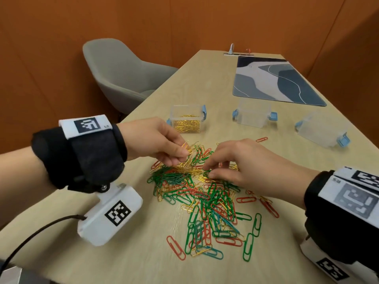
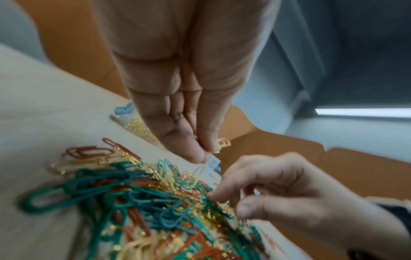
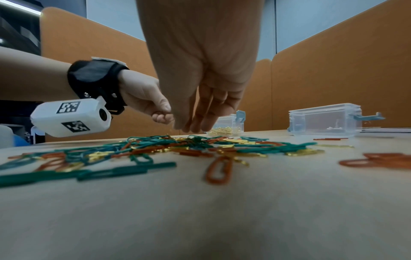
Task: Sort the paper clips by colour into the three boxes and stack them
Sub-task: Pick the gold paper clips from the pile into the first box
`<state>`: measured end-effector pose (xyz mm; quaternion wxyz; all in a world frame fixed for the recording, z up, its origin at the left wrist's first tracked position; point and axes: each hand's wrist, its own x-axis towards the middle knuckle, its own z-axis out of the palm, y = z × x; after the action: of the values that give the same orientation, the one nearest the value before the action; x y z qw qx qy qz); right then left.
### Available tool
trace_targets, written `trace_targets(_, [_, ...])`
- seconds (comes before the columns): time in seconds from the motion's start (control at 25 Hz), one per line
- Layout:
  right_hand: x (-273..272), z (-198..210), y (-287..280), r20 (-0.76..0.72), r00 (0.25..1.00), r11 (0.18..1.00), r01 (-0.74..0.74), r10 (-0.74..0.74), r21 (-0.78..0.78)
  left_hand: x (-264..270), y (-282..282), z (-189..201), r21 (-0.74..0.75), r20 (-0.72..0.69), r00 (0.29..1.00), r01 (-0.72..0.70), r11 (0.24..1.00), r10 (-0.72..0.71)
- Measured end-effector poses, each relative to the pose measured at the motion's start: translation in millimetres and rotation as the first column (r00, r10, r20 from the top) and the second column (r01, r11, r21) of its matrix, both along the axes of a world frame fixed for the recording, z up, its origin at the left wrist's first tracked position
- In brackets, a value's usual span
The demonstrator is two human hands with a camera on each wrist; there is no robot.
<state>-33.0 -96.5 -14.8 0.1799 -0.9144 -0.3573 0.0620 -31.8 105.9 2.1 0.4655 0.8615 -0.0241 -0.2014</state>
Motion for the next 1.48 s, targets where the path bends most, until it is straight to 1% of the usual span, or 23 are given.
trace_targets(0.08, [1.7,-2.0,4.5,-0.023,1.000,0.999,0.003,-0.004,-0.048,-3.5,3.3,1.6,-0.187,-0.130,0.991,-0.060,0.981,0.036])
trace_targets(0.2, [4.0,-4.5,3.1,-0.016,0.996,0.992,0.090,-0.091,-0.089,-3.8,5.1,1.0,-0.399,-0.296,0.951,-0.208,0.893,0.090])
trace_targets(0.28, [3.2,-4.0,1.0,0.020,0.992,0.988,0.127,-0.126,-0.085,-0.8,5.9,0.2,-0.463,-0.362,0.925,-0.288,0.838,0.119])
trace_targets(0.32, [2.6,-3.1,1.3,0.033,0.991,0.989,0.129,-0.127,-0.071,0.8,6.0,-0.2,-0.461,-0.370,0.920,-0.301,0.835,0.128])
trace_targets(0.4, [1.5,-2.0,5.4,0.032,0.996,0.995,0.089,-0.087,-0.046,3.8,5.1,-1.5,-0.379,-0.357,0.922,-0.289,0.879,0.149])
trace_targets(0.44, [1.3,-2.2,8.8,0.026,0.998,0.997,0.054,-0.053,-0.046,4.9,3.8,-2.0,-0.293,-0.322,0.934,-0.255,0.921,0.157])
trace_targets(0.48, [1.3,-3.2,12.5,0.021,1.000,0.998,0.024,-0.023,-0.057,5.7,2.1,-2.3,-0.164,-0.251,0.956,-0.200,0.966,0.155])
trace_targets(0.52, [1.8,-4.3,16.1,0.019,1.000,0.997,0.005,-0.004,-0.072,6.4,0.4,-2.8,0.013,-0.145,0.981,-0.132,0.991,0.132])
trace_targets(0.56, [2.9,-5.2,19.3,0.017,1.000,0.996,0.001,0.001,-0.088,6.7,-1.3,-2.9,0.206,-0.025,0.996,-0.075,0.976,0.082])
trace_targets(0.6, [4.3,-6.0,21.7,0.012,1.000,0.995,0.011,-0.010,-0.097,6.7,-3.3,-2.4,0.361,0.083,0.997,-0.039,0.932,0.009])
trace_targets(0.64, [5.8,-6.4,23.1,0.001,1.000,0.995,0.031,-0.031,-0.099,6.3,-6.4,-1.3,0.454,0.154,0.986,-0.014,0.891,-0.063])
trace_targets(0.68, [7.1,-6.6,23.9,-0.009,0.999,0.994,0.051,-0.052,-0.097,5.6,-9.6,-0.1,0.506,0.186,0.976,0.005,0.862,-0.115])
trace_targets(0.8, [7.0,-5.2,24.6,-0.012,0.996,0.991,0.083,-0.085,-0.102,6.3,-19.4,-3.2,0.566,0.204,0.960,0.046,0.823,-0.193])
trace_targets(0.96, [5.6,-4.3,27.2,-0.028,0.996,0.990,0.076,-0.079,-0.119,7.5,-23.1,-7.9,0.625,0.211,0.948,0.057,0.779,-0.238])
trace_targets(1.04, [5.2,-4.1,29.9,-0.029,0.997,0.993,0.071,-0.074,-0.094,7.3,-20.3,-6.1,0.630,0.189,0.959,0.047,0.775,-0.212])
trace_targets(1.08, [4.6,-4.0,31.0,-0.026,0.997,0.994,0.071,-0.073,-0.079,7.7,-18.1,-4.4,0.606,0.167,0.973,0.025,0.795,-0.158])
trace_targets(1.12, [3.7,-3.6,31.6,-0.021,0.997,0.995,0.068,-0.070,-0.071,8.2,-15.8,-2.2,0.536,0.120,0.991,-0.010,0.844,-0.065])
trace_targets(1.16, [2.6,-3.9,31.9,-0.016,0.998,0.995,0.061,-0.062,-0.076,6.4,-13.8,0.8,0.406,0.030,0.999,-0.054,0.912,0.045])
trace_targets(1.2, [1.6,-4.2,31.8,-0.008,0.999,0.995,0.049,-0.050,-0.091,4.9,-11.7,3.4,0.249,-0.075,0.988,-0.110,0.962,0.132])
trace_targets(1.24, [1.7,-5.1,31.2,-0.001,0.999,0.993,0.039,-0.039,-0.111,3.1,-9.6,5.6,0.121,-0.167,0.970,-0.156,0.980,0.175])
trace_targets(1.36, [3.5,-6.4,28.5,0.012,0.999,0.993,0.036,-0.034,-0.114,0.6,-3.8,4.8,-0.111,-0.275,0.947,-0.205,0.972,0.169])
trace_targets(1.44, [5.2,-5.0,27.4,0.012,0.999,0.997,0.051,-0.051,-0.053,-0.7,0.5,2.8,-0.201,-0.313,0.933,-0.245,0.948,0.175])
trace_targets(1.48, [5.0,-3.8,26.8,0.012,0.998,0.998,0.059,-0.059,-0.008,-1.6,2.5,1.2,-0.214,-0.329,0.925,-0.269,0.939,0.190])
